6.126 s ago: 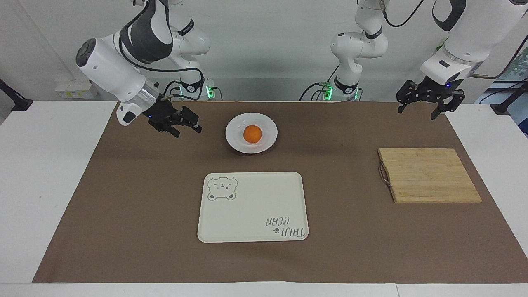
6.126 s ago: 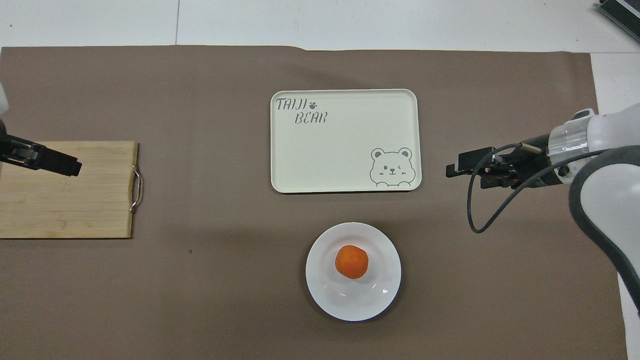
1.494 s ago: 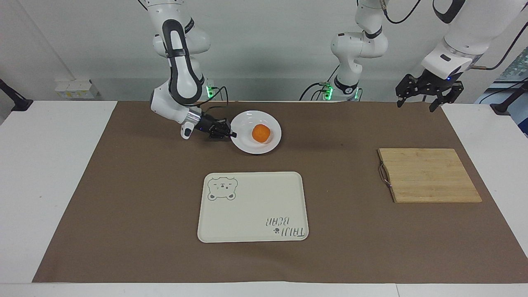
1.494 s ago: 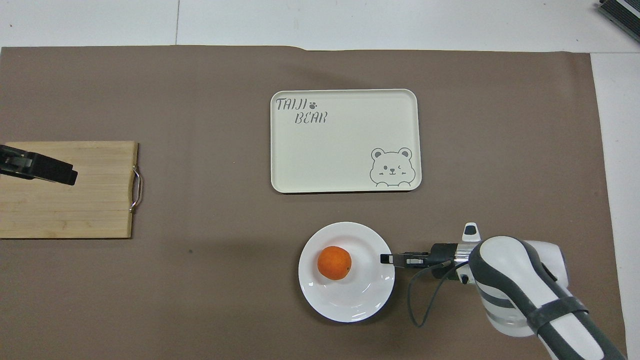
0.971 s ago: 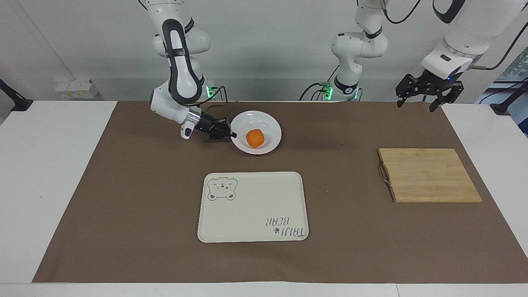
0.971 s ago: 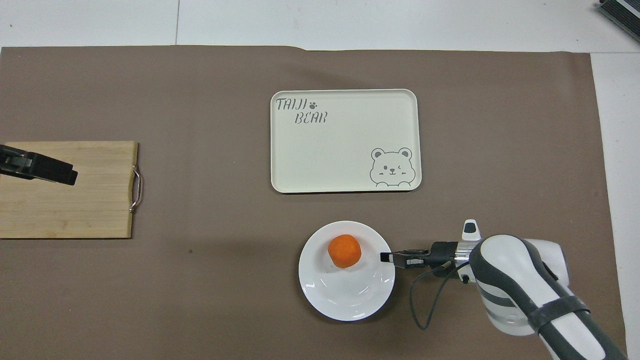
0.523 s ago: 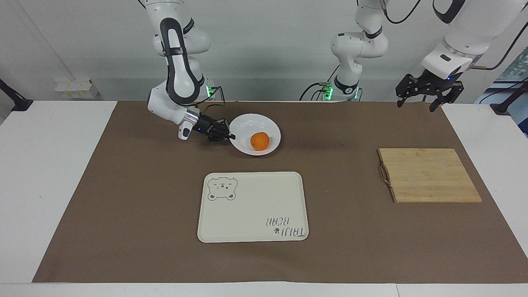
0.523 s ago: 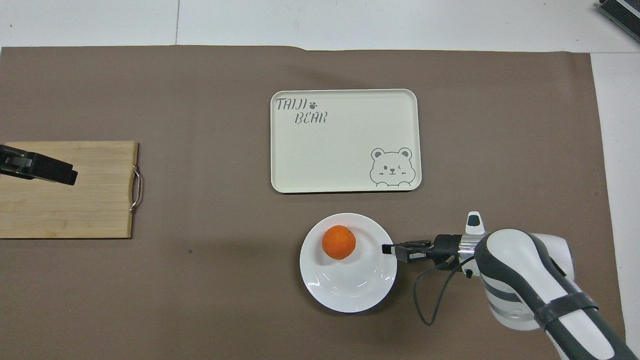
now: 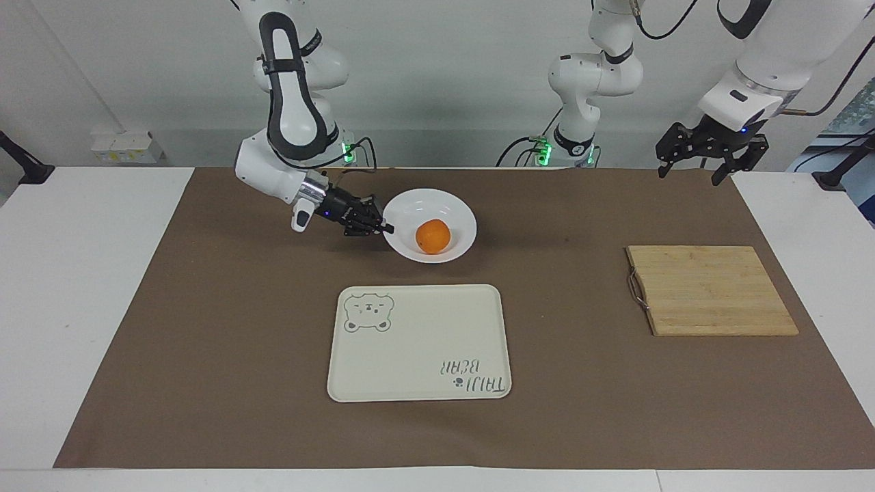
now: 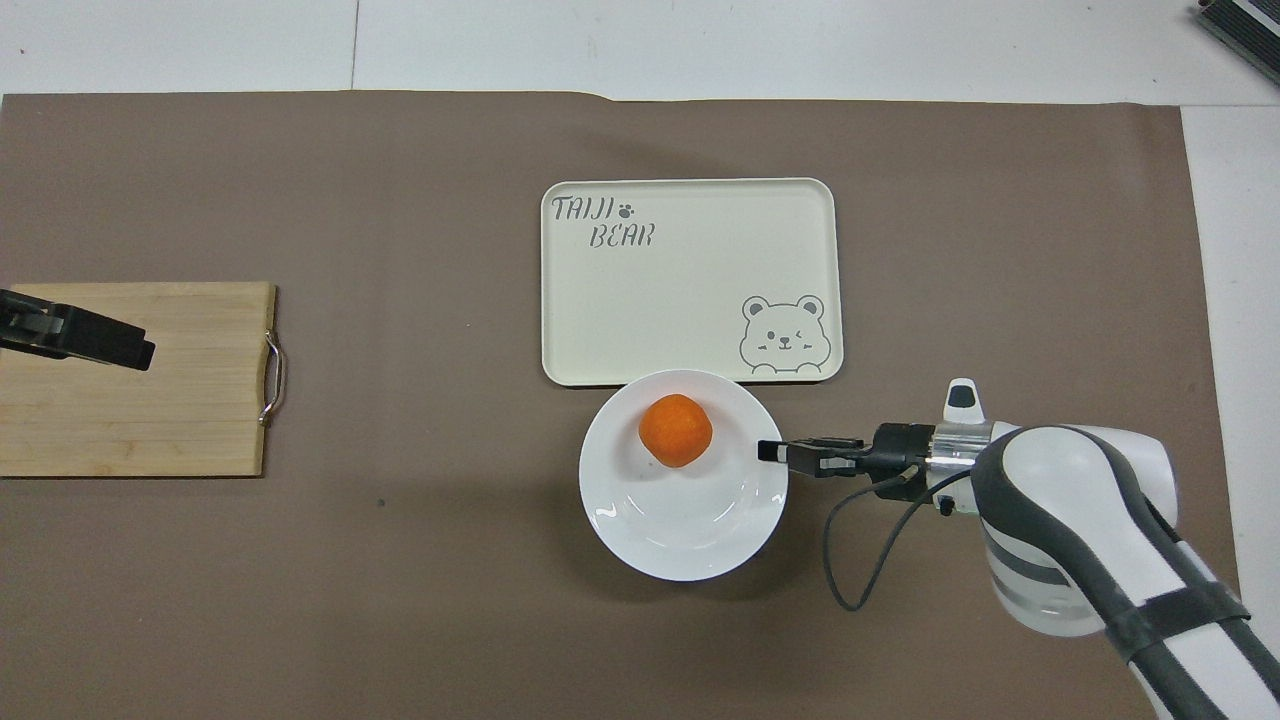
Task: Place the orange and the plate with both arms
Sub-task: 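Slide the plate with the right gripper onto the bear tray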
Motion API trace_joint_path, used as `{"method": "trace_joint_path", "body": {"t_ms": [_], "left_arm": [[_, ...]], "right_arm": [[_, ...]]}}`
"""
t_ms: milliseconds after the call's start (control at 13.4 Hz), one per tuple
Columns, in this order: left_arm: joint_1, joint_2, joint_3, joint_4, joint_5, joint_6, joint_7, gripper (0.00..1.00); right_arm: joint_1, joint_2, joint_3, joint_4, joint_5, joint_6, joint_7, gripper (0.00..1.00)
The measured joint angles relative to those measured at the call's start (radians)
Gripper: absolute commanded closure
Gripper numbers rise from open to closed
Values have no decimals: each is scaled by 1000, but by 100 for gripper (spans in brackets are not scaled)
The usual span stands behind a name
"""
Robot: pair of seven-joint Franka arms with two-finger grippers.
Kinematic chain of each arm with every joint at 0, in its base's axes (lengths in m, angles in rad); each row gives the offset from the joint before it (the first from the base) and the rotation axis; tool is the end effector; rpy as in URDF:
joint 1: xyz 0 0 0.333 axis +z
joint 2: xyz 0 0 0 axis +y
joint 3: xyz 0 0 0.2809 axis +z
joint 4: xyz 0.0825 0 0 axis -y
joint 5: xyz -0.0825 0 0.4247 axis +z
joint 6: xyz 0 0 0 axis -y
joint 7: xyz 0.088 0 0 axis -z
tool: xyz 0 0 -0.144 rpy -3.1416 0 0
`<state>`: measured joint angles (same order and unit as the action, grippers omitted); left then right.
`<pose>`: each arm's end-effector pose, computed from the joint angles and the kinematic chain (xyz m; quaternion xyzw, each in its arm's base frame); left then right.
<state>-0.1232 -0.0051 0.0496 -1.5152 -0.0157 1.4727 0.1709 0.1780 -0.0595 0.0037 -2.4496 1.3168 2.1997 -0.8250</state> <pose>0.5808 -0.0452 0.5753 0.9923 -0.1225 -0.0183 0.0089 0.4907 0.1538 0.2393 -0.8853 -0.0248 -0.0736 0.4585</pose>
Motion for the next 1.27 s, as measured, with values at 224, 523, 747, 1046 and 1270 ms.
{"method": "trace_joint_path", "body": {"t_ms": [224,523,747,1046,1270], "left_arm": [[0,0,0,0,0,0,0,0],[0,0,0,0,0,0,0,0],[0,0,0,0,0,0,0,0],[0,0,0,0,0,0,0,0],[0,0,0,0,0,0,0,0]], "right_arm": [[-1,1,-1,29,0,0,18,100],[-3,52,-4,136,-3,0,115,100],[-26,128,-5,246,-40,-2,176,100],[-62,268,-6,405,-53,-9,188,100],[-76,398,-6,546,-53,-13,188,100]]}}
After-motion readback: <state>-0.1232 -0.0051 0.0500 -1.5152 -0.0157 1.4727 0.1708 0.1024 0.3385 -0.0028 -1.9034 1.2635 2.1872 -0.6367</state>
